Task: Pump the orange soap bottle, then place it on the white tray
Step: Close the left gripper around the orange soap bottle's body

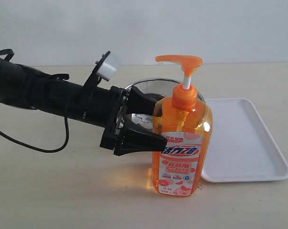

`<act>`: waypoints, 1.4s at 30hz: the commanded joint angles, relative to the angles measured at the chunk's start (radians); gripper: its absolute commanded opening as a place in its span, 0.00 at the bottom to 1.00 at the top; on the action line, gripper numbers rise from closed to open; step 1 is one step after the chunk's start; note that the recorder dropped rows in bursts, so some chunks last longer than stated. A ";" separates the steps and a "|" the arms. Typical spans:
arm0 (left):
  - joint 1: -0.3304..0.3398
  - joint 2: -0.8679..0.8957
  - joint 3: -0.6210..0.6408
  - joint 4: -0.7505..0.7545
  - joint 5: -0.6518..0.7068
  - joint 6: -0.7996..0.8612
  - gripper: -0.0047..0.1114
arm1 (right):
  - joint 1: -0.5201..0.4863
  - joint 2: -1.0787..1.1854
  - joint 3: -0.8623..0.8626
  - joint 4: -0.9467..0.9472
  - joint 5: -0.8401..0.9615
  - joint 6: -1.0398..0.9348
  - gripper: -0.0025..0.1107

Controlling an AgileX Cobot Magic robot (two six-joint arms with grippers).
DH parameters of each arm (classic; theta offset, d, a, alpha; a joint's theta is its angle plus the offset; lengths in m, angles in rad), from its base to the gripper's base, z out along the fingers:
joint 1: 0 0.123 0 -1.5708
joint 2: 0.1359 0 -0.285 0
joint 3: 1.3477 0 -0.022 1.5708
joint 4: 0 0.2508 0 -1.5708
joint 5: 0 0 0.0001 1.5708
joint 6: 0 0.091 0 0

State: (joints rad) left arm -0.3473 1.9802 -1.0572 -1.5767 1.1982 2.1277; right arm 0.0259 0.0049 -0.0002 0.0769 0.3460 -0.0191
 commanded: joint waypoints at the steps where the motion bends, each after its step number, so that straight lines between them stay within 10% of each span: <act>1: -0.005 -0.001 -0.005 -0.031 0.004 0.004 0.99 | -0.005 -0.005 0.000 -0.005 -0.013 -0.002 0.02; 42: -0.077 0.154 -0.181 -0.030 0.023 0.004 0.99 | -0.005 -0.005 0.000 -0.005 -0.013 0.000 0.02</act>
State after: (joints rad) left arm -0.4160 2.1334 -1.2320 -1.5879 1.2145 2.1277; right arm 0.0259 0.0049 -0.0002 0.0769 0.3460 -0.0173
